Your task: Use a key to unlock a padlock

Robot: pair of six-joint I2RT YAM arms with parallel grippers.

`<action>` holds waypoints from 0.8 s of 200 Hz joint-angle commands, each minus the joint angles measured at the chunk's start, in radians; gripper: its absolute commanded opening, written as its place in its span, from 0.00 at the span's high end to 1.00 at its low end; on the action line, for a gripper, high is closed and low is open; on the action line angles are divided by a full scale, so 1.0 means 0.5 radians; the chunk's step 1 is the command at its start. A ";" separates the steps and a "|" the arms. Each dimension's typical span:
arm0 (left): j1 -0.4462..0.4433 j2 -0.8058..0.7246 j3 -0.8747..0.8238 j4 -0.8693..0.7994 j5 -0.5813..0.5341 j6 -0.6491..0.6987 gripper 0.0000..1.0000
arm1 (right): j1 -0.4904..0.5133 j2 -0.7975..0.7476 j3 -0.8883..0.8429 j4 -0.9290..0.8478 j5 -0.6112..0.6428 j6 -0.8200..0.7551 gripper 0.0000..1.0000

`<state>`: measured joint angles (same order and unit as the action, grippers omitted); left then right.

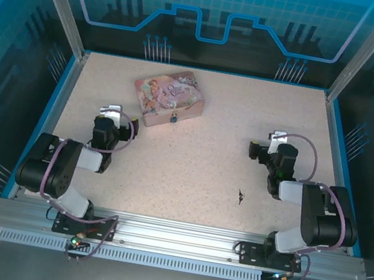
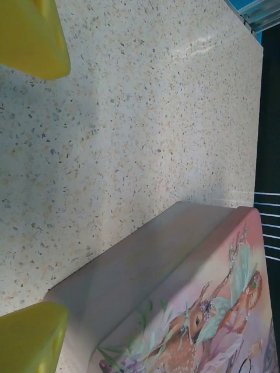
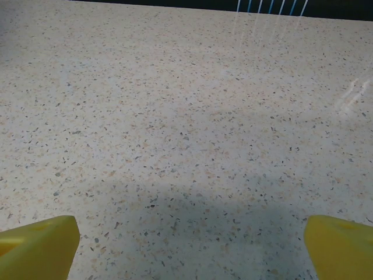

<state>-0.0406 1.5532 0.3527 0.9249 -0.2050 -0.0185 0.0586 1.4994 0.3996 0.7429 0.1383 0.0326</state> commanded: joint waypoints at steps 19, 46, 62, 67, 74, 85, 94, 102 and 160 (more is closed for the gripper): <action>0.001 0.005 0.034 0.052 0.002 0.037 0.01 | 0.009 0.005 0.038 0.063 0.001 -0.030 0.00; 0.001 0.005 0.034 0.052 0.003 0.037 0.01 | 0.012 0.005 0.038 0.066 0.002 -0.028 0.00; 0.001 0.005 0.036 0.048 0.002 0.035 0.01 | 0.014 0.005 0.038 0.064 0.001 -0.029 0.00; 0.003 0.005 0.035 0.046 0.002 0.034 0.01 | 0.011 0.005 0.038 0.065 0.003 -0.029 0.00; 0.007 0.003 0.037 0.043 0.000 0.025 0.01 | 0.011 0.005 0.038 0.065 0.001 -0.031 0.00; 0.022 0.002 0.042 0.034 0.005 0.010 0.01 | 0.012 0.005 0.041 0.063 0.002 -0.029 0.00; 0.023 0.003 0.040 0.034 0.005 0.010 0.01 | 0.012 0.005 0.040 0.063 -0.002 -0.029 0.00; 0.023 0.001 0.038 0.038 0.005 0.009 0.01 | 0.010 0.005 0.042 0.063 0.000 -0.027 0.00; 0.038 -0.213 -0.028 -0.026 -0.006 -0.012 0.01 | 0.007 0.002 0.037 0.066 -0.013 -0.026 0.00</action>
<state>-0.0280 1.5444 0.3515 0.9207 -0.2050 -0.0200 0.0586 1.4994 0.4000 0.7429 0.1383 0.0319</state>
